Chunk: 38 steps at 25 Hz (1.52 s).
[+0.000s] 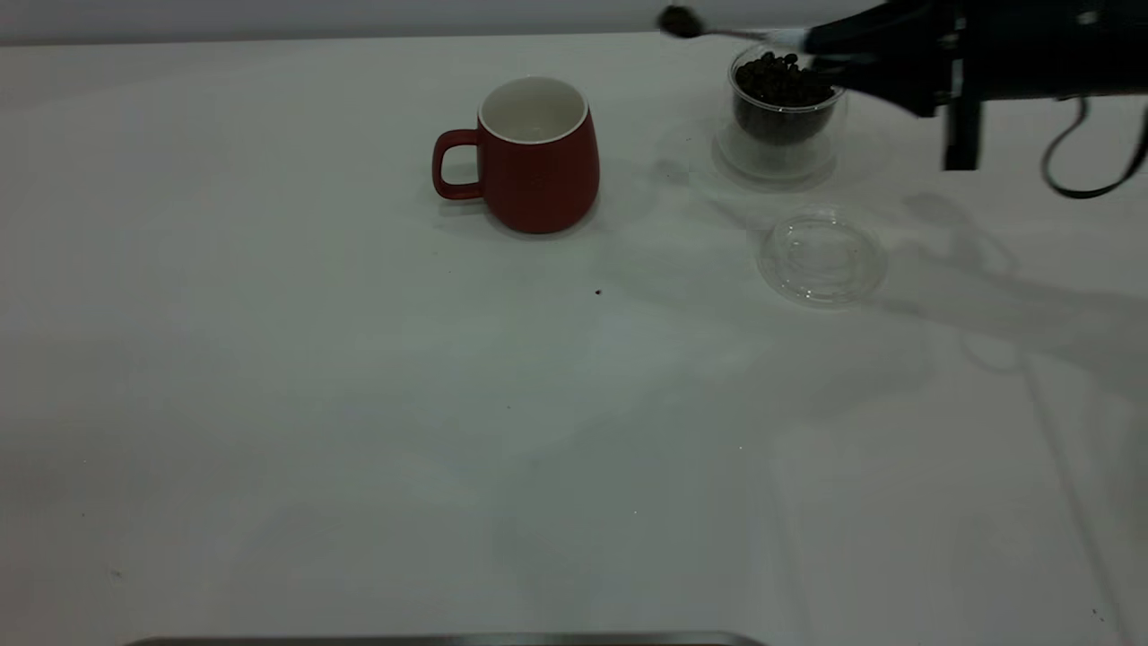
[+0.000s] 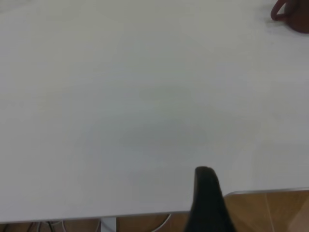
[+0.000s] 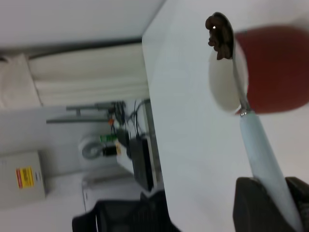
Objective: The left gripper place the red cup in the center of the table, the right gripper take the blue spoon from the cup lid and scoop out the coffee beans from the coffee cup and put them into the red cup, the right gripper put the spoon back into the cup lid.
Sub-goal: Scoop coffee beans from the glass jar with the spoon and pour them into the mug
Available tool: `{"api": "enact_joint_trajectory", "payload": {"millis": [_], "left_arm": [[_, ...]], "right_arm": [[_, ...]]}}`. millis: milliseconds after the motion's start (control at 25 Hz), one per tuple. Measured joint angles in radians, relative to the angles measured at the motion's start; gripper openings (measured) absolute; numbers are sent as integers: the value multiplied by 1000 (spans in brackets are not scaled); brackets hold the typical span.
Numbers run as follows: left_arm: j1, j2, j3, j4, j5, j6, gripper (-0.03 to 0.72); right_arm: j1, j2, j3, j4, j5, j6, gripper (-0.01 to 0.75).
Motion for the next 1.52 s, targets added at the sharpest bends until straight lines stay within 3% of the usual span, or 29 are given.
{"api": "enact_joint_trajectory", "payload": {"millis": [400, 920, 1200, 1520], "left_arm": [[0, 0, 0, 0, 0, 6, 587], [0, 0, 0, 0, 0, 6, 587], [0, 0, 0, 0, 0, 6, 587], [0, 0, 0, 0, 0, 0, 587]], "right_arm": [[158, 0, -109, -2, -45, 48, 114], [207, 2, -136, -4, -212, -55, 114], [212, 2, -136, -3, -298, -303, 114], [226, 2, -137, -2, -391, -761, 114]]}}
